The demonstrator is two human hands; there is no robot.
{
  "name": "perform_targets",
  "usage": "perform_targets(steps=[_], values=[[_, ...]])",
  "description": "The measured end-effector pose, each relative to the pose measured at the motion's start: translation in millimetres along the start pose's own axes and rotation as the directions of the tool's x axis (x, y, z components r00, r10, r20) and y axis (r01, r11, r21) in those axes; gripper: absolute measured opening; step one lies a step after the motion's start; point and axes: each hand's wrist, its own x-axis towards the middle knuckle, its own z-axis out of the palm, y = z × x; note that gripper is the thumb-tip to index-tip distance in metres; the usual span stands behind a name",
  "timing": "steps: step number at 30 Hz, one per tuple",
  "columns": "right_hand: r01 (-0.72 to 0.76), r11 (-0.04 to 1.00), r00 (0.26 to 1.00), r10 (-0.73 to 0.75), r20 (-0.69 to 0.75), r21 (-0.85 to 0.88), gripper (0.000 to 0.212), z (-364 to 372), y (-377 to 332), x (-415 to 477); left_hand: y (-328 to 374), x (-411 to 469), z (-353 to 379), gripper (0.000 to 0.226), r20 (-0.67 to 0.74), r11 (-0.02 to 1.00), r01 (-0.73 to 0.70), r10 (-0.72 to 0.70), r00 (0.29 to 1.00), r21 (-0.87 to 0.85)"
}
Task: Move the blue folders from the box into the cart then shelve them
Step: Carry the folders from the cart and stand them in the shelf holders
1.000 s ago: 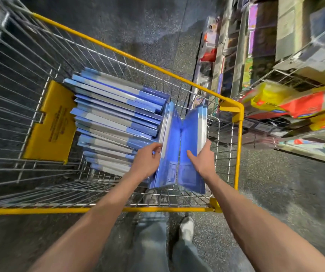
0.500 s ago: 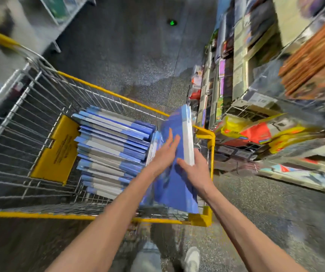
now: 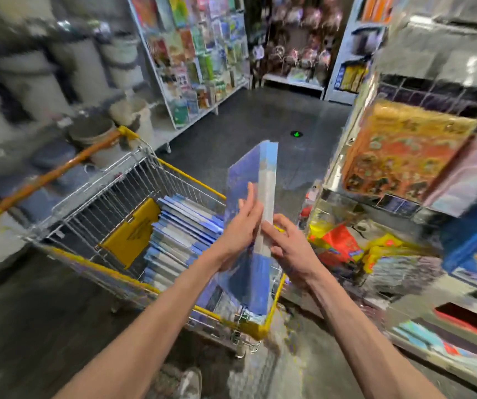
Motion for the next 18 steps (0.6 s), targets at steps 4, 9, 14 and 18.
perform_targets(steps=[4,9,14,18], values=[[0.074,0.997,0.989,-0.075,0.131,0.012,0.009,-8.5,-38.7,-22.6,37.8,-28.1,12.4,0.05,-0.066,0.993,-0.108,0.105,0.992,-0.046],[0.085,0.995,0.975,-0.093,0.2,0.047,0.03,-11.3,-64.4,-41.3,62.4,-49.5,24.0,0.064,-0.152,0.971,-0.235,0.239,0.959,0.042],[0.075,0.993,0.973,-0.094,0.211,0.096,0.036,-9.4,-77.0,-54.6,78.3,-63.8,35.1,0.069,-0.217,0.964,-0.264,0.262,0.94,0.021],[0.063,0.992,0.976,-0.085,0.202,0.111,0.023,-8.2,-84.4,-66.5,82.4,-67.2,34.2,0.087,-0.211,0.959,-0.276,0.256,0.943,-0.071]])
